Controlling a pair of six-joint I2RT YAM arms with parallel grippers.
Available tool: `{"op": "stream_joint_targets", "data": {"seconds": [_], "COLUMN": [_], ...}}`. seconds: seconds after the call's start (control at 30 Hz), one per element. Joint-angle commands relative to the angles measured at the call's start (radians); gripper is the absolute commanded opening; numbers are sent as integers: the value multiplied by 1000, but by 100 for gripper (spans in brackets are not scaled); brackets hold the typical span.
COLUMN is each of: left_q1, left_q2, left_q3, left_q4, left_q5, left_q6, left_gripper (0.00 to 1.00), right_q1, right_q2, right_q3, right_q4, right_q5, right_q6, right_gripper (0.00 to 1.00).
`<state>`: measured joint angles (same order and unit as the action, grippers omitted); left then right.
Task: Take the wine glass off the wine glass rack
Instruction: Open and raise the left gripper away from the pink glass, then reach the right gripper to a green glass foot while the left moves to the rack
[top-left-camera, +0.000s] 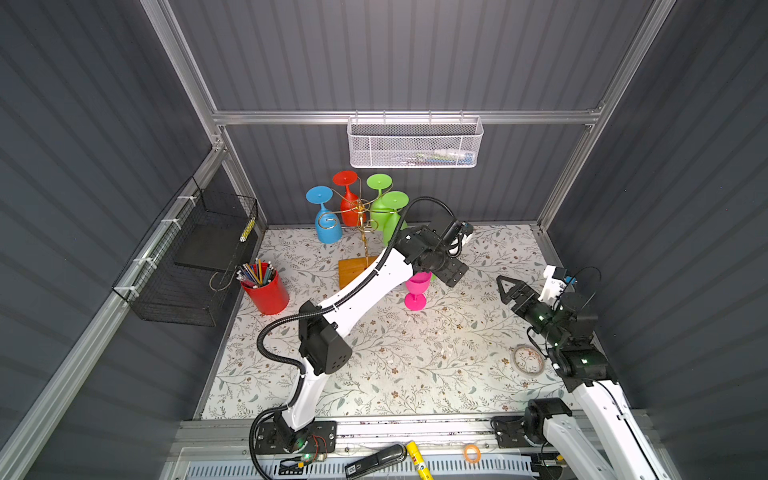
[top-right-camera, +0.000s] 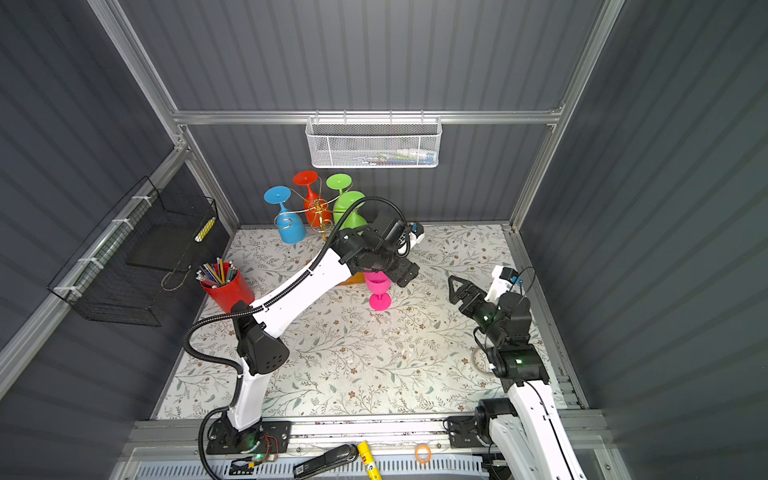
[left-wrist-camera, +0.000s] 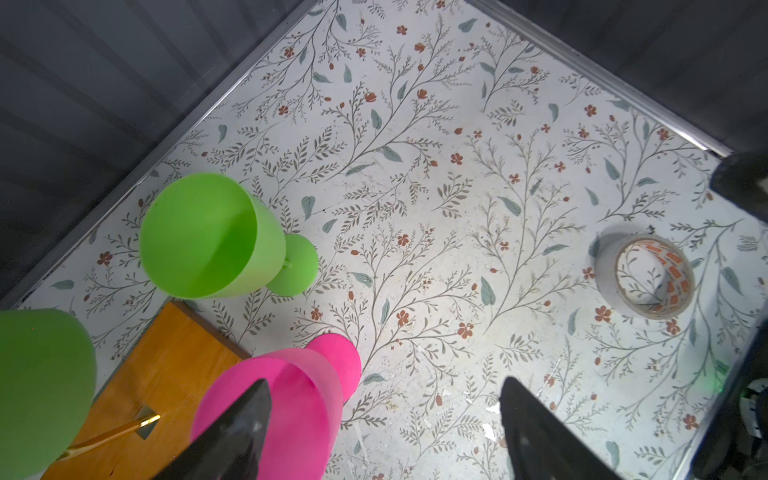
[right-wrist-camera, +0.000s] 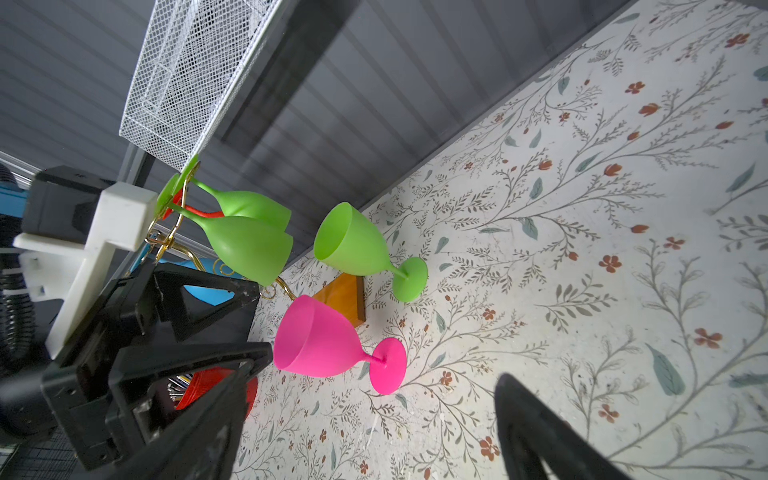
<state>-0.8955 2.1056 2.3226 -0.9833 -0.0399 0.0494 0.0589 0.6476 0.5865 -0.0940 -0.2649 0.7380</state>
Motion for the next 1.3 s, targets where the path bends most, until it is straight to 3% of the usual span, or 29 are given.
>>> {"op": "stream_joint_targets", "data": {"seconds": [0.0,0.27,0.43,0.6,0.83,1.03,1.27], "left_q1": [-19,-35,-33,18,140,263,313], "left_q2": [-65,-91,-128,-169,-289,-406,-516], "left_q3": [68,215,235,238,84,-93,-247], "left_q4": [-17,-25,-25,-70,-59,-39,10], "left_q5": [46,-3,-133,-263,-389,-367,-384], "left_q6": [12,8,13,-17,-98,-145,-140], "left_gripper": [87,86,87,88,88,88,88], "right_q1": [3,7,41,140,307,402,446], "right_q2": [-7,15,61,149,363,610,851], "right_q3": [42,111,163,226,378,582,823], "right_q4": [-13,-7,18,42,124,174,176], "right_q5": [3,-10,-13,35,85,101,142], "right_q6": [-14,19,47,41,80,172,276], "right_gripper": [93,92,90,88,84,77,68]}}
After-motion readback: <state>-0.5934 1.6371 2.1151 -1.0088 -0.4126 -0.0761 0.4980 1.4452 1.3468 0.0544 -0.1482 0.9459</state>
